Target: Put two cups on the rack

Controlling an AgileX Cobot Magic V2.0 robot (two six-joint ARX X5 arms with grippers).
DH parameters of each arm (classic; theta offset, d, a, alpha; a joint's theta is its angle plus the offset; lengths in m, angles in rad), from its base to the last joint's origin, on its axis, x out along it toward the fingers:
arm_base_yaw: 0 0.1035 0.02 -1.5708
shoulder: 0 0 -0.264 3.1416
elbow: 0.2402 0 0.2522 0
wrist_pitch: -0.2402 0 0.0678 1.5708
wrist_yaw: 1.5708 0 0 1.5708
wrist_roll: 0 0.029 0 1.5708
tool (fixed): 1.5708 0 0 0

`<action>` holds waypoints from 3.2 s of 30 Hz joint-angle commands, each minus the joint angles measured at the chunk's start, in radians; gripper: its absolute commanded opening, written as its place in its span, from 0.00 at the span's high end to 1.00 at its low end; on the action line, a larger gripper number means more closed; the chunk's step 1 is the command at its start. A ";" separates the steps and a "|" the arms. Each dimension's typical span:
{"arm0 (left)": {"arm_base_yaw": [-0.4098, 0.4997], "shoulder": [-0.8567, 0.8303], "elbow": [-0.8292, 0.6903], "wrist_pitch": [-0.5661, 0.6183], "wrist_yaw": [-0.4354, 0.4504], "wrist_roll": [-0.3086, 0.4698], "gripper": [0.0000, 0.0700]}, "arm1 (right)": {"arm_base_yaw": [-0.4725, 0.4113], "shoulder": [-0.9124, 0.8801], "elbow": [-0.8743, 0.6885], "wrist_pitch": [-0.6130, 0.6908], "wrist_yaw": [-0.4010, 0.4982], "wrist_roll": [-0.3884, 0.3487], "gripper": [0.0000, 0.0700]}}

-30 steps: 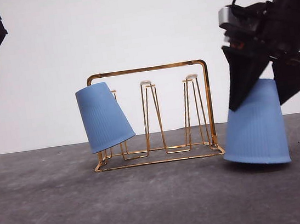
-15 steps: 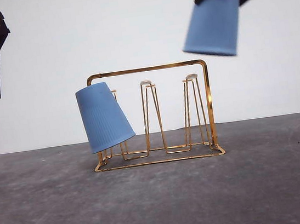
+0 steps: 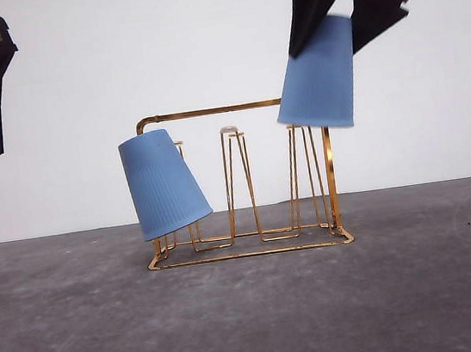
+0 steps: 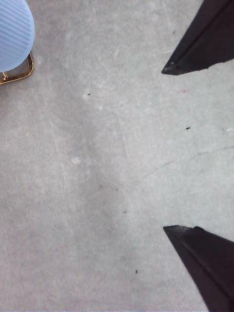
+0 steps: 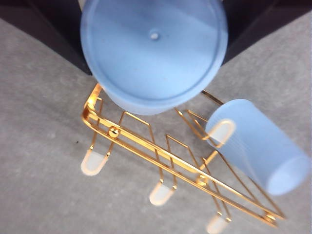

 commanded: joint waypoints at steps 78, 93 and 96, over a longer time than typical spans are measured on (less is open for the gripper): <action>0.110 -0.009 0.011 0.068 0.148 0.040 1.00 | -0.027 -0.554 -0.581 0.088 0.261 0.213 0.98; 0.340 -0.715 -0.521 0.570 0.135 -0.053 1.00 | -0.026 -0.554 -0.581 0.088 0.261 0.213 0.98; 0.375 -0.875 -0.665 0.612 0.128 -0.043 1.00 | -0.026 -0.554 -0.581 0.088 0.261 0.213 0.98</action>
